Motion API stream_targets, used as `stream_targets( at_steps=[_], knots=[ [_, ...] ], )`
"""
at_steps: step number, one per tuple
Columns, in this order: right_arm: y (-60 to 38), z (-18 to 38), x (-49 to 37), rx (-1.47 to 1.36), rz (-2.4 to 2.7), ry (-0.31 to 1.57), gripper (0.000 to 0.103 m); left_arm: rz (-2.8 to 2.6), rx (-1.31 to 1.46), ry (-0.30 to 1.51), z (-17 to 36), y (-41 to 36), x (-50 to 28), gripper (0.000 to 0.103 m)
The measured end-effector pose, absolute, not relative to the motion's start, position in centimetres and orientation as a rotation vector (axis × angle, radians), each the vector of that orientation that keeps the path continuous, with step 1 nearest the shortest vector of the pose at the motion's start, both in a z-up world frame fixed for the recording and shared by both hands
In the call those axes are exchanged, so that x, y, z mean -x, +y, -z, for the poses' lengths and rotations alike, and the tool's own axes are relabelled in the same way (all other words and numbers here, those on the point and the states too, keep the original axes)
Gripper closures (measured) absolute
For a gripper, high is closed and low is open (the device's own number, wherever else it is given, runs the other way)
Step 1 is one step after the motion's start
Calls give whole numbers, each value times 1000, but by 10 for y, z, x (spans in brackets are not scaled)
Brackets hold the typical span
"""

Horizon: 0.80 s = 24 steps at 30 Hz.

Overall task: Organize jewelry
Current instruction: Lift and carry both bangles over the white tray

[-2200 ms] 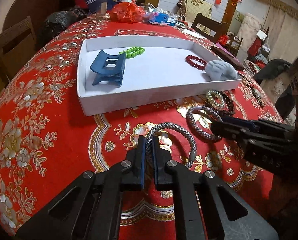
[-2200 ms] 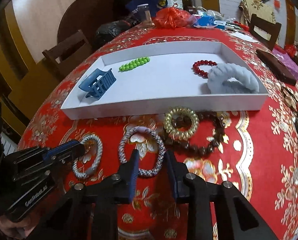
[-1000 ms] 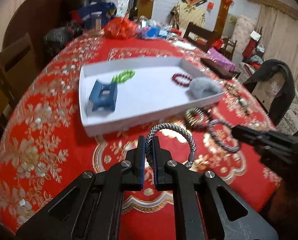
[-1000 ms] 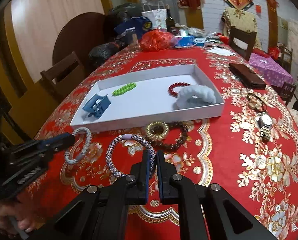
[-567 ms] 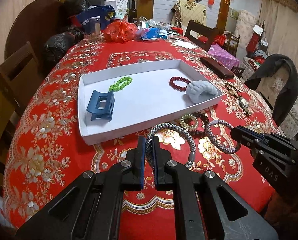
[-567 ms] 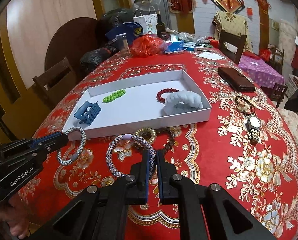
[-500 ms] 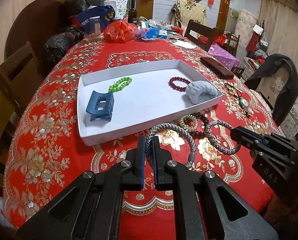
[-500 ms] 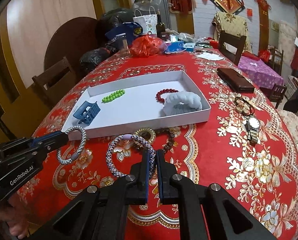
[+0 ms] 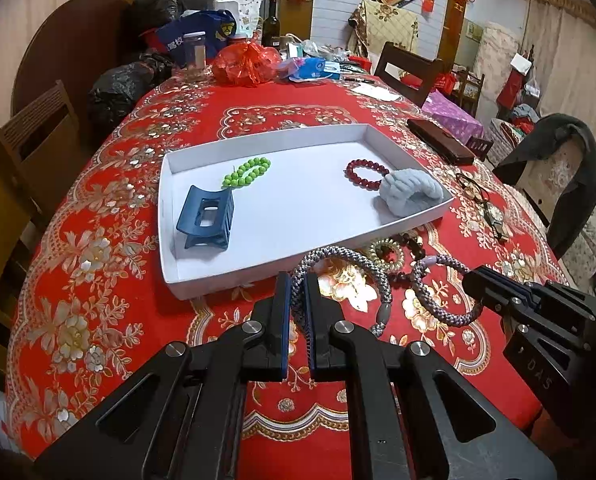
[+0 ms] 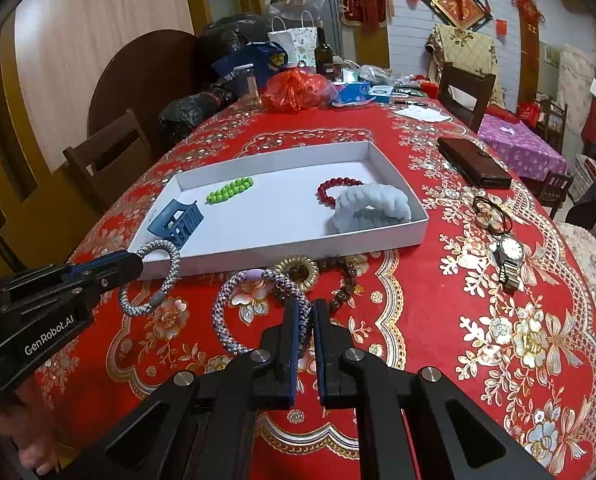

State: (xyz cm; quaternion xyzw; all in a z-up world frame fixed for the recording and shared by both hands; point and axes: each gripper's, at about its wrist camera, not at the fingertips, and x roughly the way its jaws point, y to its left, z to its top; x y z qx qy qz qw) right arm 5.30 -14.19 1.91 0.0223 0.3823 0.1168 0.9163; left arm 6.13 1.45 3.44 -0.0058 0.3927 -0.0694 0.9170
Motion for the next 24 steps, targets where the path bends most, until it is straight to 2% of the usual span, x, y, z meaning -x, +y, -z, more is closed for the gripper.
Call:
stream_targets(
  at_steps=[24],
  knots=[
    [-143, -23, -70, -46, -239, 794, 97, 141, 23, 828, -21, 16, -87, 98]
  ],
)
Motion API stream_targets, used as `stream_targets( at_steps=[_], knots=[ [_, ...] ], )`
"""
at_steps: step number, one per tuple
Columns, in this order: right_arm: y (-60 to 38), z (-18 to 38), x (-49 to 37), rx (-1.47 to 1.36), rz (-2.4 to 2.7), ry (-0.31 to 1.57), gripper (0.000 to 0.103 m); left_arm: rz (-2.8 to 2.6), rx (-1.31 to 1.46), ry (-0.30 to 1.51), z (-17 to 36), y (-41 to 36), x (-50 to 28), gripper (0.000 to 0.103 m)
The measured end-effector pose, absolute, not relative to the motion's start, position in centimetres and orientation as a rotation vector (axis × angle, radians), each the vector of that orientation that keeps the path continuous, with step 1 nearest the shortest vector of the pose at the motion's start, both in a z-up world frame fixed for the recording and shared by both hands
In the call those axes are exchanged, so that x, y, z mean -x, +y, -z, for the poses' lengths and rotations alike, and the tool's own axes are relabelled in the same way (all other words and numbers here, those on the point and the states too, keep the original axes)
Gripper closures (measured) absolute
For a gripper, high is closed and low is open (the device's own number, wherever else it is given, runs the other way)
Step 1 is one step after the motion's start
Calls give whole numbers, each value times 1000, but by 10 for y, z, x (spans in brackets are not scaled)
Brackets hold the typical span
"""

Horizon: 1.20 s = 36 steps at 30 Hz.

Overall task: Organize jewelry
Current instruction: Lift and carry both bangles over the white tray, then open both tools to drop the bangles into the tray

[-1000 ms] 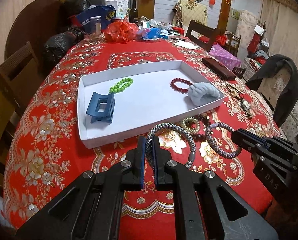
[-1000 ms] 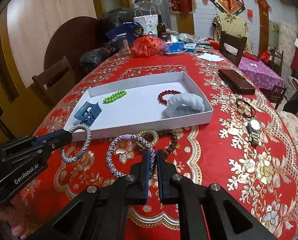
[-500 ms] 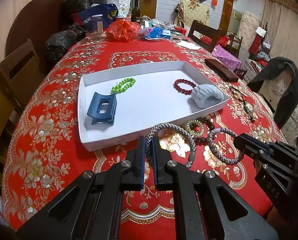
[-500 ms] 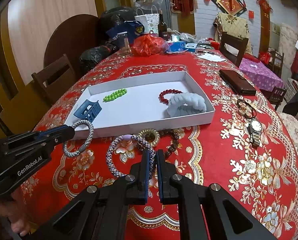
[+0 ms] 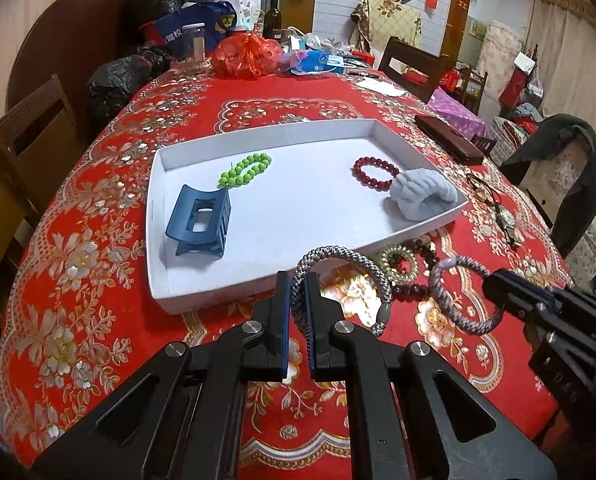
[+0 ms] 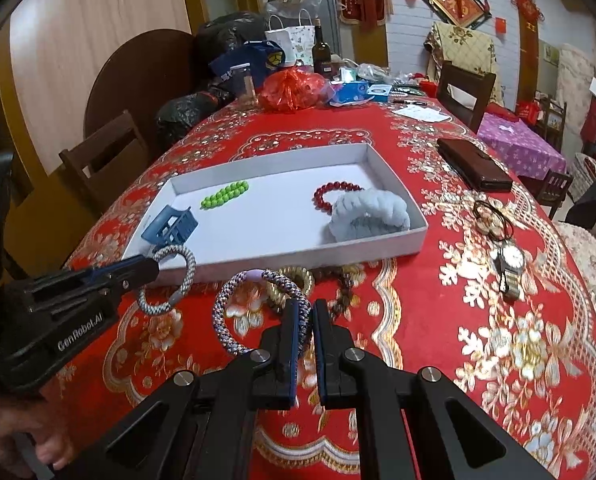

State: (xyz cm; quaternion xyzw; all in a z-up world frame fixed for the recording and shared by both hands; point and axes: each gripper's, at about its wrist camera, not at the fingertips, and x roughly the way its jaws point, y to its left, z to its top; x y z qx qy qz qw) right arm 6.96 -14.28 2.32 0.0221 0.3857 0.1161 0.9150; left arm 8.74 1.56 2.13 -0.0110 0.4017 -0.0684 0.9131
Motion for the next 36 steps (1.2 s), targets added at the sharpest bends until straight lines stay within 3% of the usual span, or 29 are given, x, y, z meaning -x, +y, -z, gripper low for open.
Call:
stream_targets(
  at_steps=[9, 20, 30, 34, 36],
  knots=[
    [-130, -55, -138, -5, -295, 748, 97, 96, 58, 835, -19, 31, -130, 98],
    [-114, -14, -223, -6, -337, 851, 97, 7, 14, 890, 8, 22, -186, 98],
    [-109, 10, -229, 2, -358, 905, 97, 1, -17, 915, 22, 18, -191, 98],
    [-113, 8, -228, -31, -368, 895, 92, 2, -4, 910, 18, 20, -189, 90],
    [-115, 1, -225, -44, -374, 870, 86, 0, 11, 891, 12, 23, -185, 78]
  ],
)
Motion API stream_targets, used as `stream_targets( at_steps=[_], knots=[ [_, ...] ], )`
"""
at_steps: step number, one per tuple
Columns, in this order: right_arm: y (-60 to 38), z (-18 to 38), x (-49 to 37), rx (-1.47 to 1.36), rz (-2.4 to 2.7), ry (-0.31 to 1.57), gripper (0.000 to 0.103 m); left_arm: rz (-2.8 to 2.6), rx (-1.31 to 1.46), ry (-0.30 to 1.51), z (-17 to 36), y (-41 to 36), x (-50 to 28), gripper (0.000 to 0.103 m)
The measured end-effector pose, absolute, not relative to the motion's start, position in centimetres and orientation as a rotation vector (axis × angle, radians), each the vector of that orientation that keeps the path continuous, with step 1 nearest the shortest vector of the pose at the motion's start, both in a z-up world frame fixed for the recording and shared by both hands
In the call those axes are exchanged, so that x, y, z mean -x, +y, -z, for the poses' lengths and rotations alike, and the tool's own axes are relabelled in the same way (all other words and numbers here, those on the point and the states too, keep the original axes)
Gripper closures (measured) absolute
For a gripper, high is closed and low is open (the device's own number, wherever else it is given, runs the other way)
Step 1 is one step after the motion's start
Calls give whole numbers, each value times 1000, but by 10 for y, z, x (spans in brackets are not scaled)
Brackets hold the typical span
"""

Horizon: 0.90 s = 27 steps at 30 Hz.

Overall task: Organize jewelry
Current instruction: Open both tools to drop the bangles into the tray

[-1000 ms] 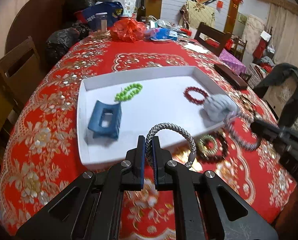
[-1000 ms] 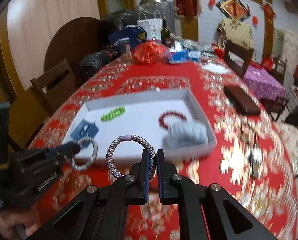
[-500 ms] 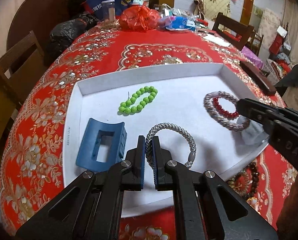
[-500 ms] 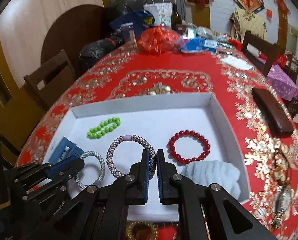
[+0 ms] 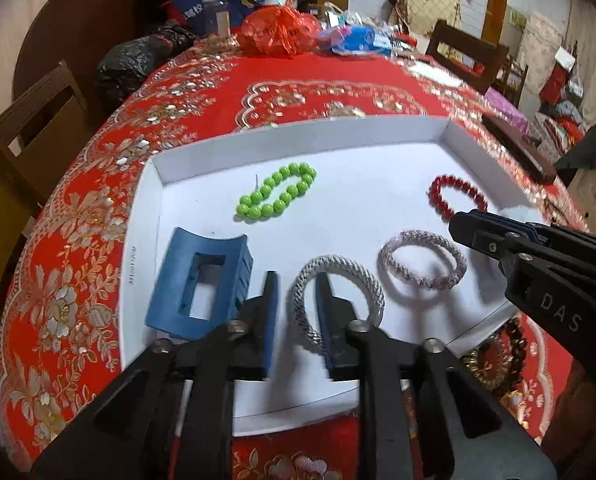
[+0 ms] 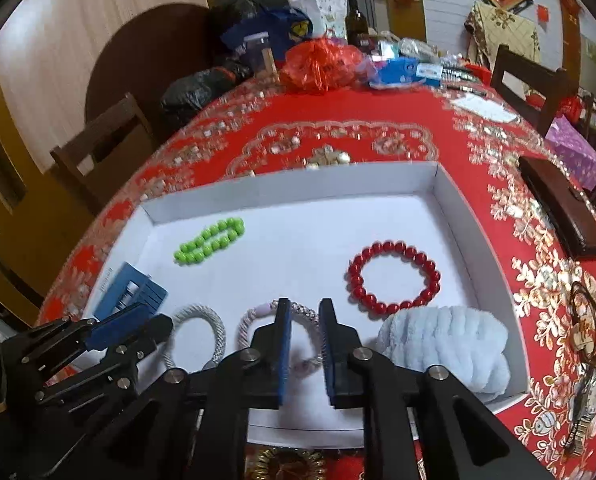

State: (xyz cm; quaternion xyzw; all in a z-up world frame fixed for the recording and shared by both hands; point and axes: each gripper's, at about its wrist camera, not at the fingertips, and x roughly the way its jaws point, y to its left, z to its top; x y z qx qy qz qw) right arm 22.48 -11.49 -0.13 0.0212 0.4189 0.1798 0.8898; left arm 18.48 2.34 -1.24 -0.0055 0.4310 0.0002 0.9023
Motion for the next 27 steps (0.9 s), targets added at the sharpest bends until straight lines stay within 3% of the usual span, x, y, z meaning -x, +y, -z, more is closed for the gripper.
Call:
stream_targets(
  at_steps=[2, 3, 13, 16, 27],
  knots=[
    [-118, -8, -220, -65, -384, 839, 74, -6, 17, 875, 6, 26, -180, 74],
    [-119, -13, -216, -70, -386, 821, 73, -4, 23, 866, 2, 28, -177, 74],
    [-161, -48, -143, -121, -297, 730, 71, 98, 53, 786, -26, 15, -119, 74],
    [-175, -37, -124, -123, -230, 758, 63, 144, 49, 779, -23, 5, -99, 72],
    [-191, 9, -116, -139, -89, 916, 62, 265, 88, 876, 9, -32, -104, 68]
  ],
)
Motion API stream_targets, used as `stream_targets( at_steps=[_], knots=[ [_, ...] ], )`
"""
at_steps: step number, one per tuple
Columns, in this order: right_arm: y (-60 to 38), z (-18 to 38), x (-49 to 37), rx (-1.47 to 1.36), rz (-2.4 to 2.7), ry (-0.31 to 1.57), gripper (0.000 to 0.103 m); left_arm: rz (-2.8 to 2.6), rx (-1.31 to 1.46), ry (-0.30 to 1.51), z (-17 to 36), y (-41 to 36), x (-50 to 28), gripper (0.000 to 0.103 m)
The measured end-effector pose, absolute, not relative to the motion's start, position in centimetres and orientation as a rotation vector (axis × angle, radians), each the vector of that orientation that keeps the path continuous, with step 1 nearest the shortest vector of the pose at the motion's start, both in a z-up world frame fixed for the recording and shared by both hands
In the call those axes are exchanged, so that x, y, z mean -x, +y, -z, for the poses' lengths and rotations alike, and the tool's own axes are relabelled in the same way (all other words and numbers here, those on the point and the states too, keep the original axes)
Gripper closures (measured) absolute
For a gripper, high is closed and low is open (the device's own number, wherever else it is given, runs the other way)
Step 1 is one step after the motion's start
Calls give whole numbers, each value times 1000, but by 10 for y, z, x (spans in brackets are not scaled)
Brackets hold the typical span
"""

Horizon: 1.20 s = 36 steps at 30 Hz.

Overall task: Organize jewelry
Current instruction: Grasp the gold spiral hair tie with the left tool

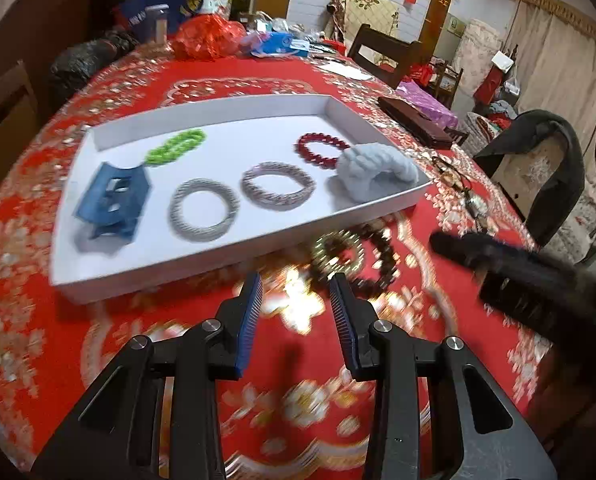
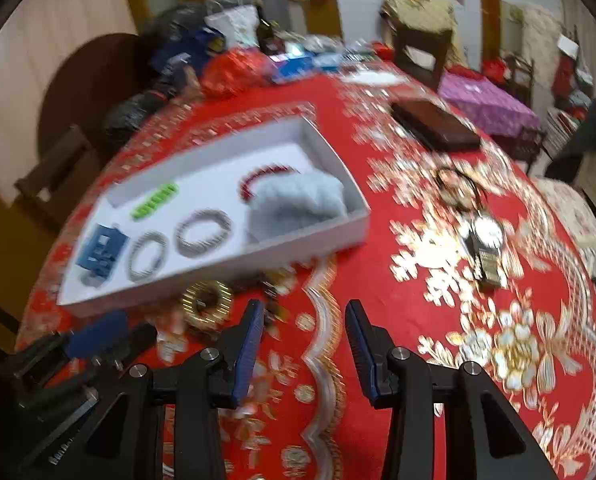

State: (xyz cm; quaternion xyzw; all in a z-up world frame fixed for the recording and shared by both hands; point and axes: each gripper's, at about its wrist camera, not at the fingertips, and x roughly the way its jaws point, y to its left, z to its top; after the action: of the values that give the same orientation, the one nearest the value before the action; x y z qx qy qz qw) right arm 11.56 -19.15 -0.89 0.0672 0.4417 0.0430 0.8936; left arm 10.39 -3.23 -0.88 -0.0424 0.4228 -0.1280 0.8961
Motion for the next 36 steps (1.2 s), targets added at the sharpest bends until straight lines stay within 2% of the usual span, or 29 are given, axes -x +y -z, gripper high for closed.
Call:
stream_targets(
  at_steps=[10, 11, 12, 14, 23, 36],
  knots=[
    [-202, 22, -119, -177, -69, 957, 62, 252, 104, 936, 24, -55, -140, 70],
    [-202, 22, -119, -174, -71, 958, 62, 253, 110, 944, 28, -53, -141, 76],
    [-201, 22, -119, -171, -71, 961, 62, 259, 113, 946, 29, -51, -140, 92],
    [-200, 24, -120, -168, -72, 965, 62, 287, 86, 944, 30, -52, -133, 94],
    [-186, 21, -116, -144, -147, 951, 62, 339, 133, 936, 20, -17, -79, 95],
    [-125, 37, -103, 63, -312, 962, 62, 260, 182, 916, 31, 38, -67, 95]
  ],
)
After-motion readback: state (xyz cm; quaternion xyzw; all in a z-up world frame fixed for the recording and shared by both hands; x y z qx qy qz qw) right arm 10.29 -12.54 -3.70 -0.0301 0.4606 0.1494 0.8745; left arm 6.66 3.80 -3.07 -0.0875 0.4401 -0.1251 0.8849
